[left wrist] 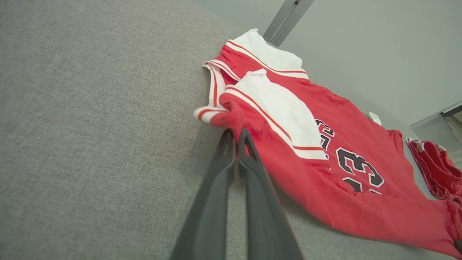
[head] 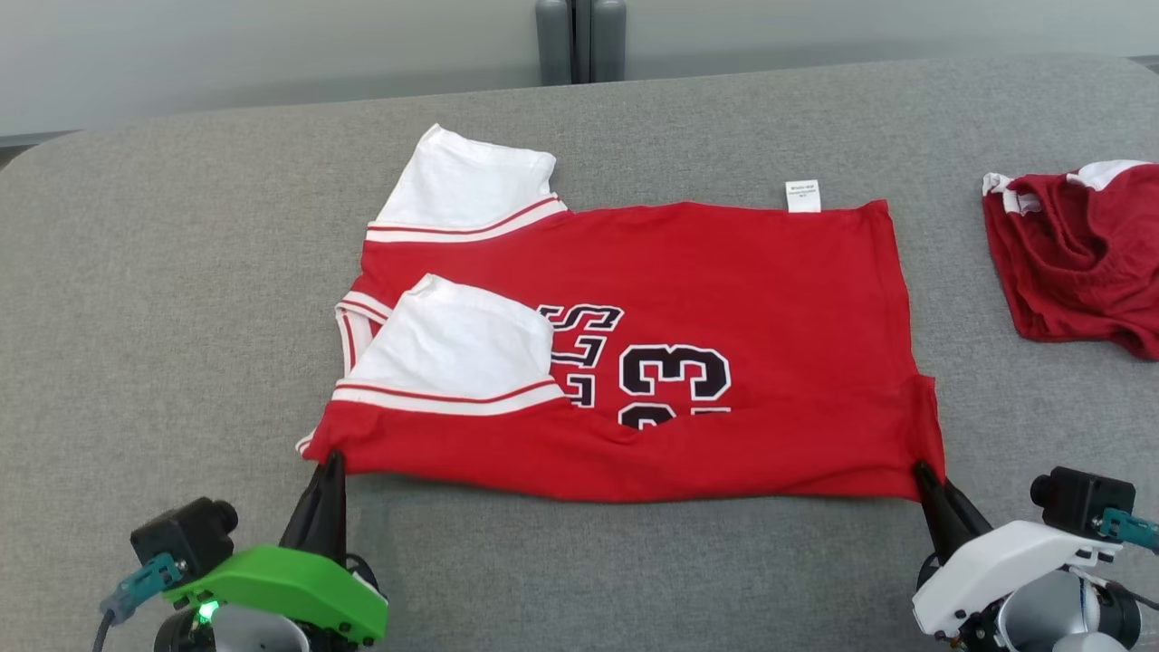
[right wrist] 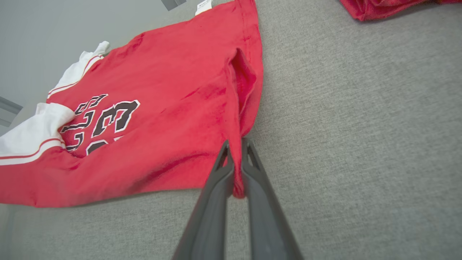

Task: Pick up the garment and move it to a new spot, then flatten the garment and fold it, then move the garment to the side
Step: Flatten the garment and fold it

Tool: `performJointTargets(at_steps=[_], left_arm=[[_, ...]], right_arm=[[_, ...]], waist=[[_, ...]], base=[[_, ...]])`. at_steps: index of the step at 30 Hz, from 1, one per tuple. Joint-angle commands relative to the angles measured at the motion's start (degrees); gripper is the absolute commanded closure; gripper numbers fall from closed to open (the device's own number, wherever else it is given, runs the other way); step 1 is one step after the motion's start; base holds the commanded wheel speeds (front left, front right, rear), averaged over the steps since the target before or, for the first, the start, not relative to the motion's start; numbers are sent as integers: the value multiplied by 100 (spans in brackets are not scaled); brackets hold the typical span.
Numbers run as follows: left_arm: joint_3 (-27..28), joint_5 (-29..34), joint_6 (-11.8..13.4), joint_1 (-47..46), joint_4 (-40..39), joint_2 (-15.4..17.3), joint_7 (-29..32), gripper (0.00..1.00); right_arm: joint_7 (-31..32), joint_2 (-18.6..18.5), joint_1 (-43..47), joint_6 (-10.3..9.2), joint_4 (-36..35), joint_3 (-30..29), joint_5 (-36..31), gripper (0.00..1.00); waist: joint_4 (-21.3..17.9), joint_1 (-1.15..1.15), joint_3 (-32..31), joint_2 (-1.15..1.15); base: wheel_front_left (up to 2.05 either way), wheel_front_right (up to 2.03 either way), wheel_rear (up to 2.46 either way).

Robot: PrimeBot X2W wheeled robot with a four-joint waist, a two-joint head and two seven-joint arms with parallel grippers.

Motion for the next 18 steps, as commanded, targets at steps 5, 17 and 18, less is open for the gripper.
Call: performJointTargets(at_steps=[5, 17, 18], left_arm=[[-9, -93, 213, 589, -302, -49, 91, 100], [111, 106, 230, 506, -313, 235, -106, 0], [92, 173, 207, 399, -329, 336, -75, 0]], right_arm=[[17, -16, 386, 2, -182, -12, 121, 100], [-313, -15, 577, 2, -262, -168, -100, 0], [-418, -17, 490, 2, -297, -225, -180, 0]], waist=[[29, 0, -29, 0], [-113, 0, 63, 0], [-144, 0, 99, 0]], base=[[0, 0, 0], [0, 0, 0], [0, 0, 0]])
